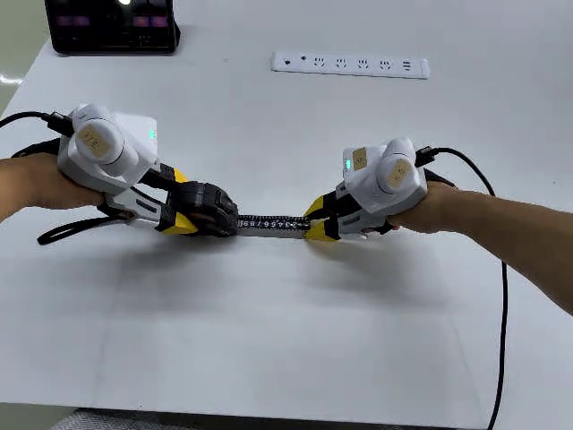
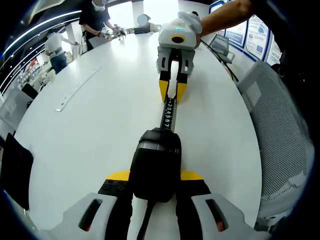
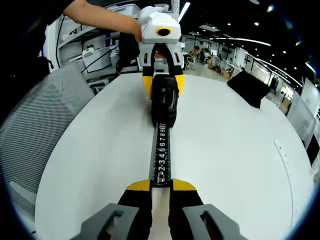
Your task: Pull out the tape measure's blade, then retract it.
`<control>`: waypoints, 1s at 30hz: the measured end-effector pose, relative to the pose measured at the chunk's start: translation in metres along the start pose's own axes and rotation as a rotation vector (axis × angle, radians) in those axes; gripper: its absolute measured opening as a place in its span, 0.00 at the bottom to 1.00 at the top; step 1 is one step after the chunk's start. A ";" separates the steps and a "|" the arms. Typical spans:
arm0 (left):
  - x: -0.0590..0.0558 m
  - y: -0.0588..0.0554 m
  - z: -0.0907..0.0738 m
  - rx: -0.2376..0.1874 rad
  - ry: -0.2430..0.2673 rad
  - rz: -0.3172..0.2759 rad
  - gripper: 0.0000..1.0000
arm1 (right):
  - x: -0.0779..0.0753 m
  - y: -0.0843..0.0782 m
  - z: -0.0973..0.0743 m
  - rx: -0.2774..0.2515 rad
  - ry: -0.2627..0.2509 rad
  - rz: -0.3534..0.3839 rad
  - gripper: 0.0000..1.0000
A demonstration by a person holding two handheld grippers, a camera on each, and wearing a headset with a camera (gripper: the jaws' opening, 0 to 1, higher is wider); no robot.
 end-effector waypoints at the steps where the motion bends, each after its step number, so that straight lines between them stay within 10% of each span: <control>1: 0.000 0.000 0.000 0.000 0.000 -0.001 0.27 | 0.000 -0.001 -0.001 0.000 0.000 0.001 0.08; 30: 0.000 0.000 0.000 -0.002 0.004 -0.008 0.27 | 0.000 -0.033 -0.038 0.026 -0.036 0.025 0.09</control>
Point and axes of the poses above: the centre of the closed fingertips' face, and the gripper's own axes: z roughly forward along the fingers, x roughly to its left, y roughly out of its top, the point moved 3 cm from there along -z, roughly backward along the fingers, and after that the axes turned 6 degrees about -y, right-handed, at the moved point
